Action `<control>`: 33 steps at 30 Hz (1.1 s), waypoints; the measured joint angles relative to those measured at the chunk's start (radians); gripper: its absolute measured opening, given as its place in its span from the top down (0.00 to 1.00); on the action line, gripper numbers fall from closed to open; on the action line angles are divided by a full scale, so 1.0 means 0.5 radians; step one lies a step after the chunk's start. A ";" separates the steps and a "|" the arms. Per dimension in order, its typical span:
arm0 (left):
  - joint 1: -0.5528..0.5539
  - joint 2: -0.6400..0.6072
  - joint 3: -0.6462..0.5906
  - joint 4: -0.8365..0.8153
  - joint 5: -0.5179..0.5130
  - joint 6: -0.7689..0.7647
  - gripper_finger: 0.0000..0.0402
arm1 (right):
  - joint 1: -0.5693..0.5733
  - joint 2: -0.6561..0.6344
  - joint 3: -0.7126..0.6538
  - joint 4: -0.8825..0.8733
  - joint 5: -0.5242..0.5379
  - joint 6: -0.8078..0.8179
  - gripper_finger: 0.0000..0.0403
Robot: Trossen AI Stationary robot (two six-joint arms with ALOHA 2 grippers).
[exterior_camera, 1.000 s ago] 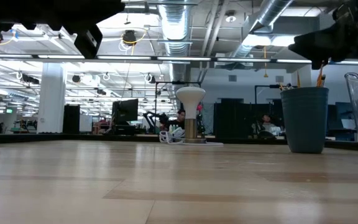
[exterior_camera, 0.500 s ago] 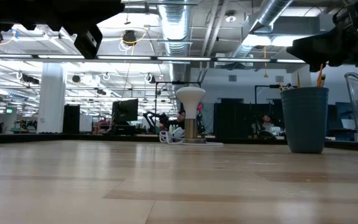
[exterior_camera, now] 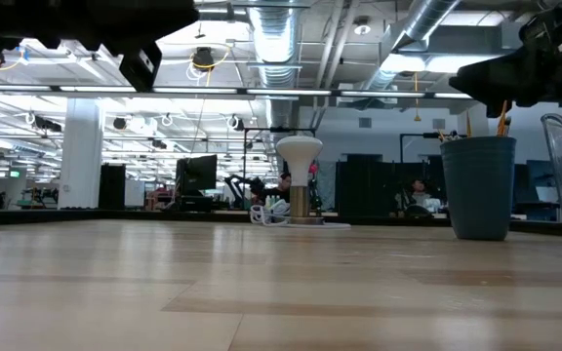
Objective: Pick & Place Paint Supplies
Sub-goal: Return to Home Position
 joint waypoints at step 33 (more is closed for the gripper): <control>0.058 -0.198 -0.001 0.002 0.254 0.159 0.96 | 0.000 0.000 -0.003 0.022 0.005 0.001 0.65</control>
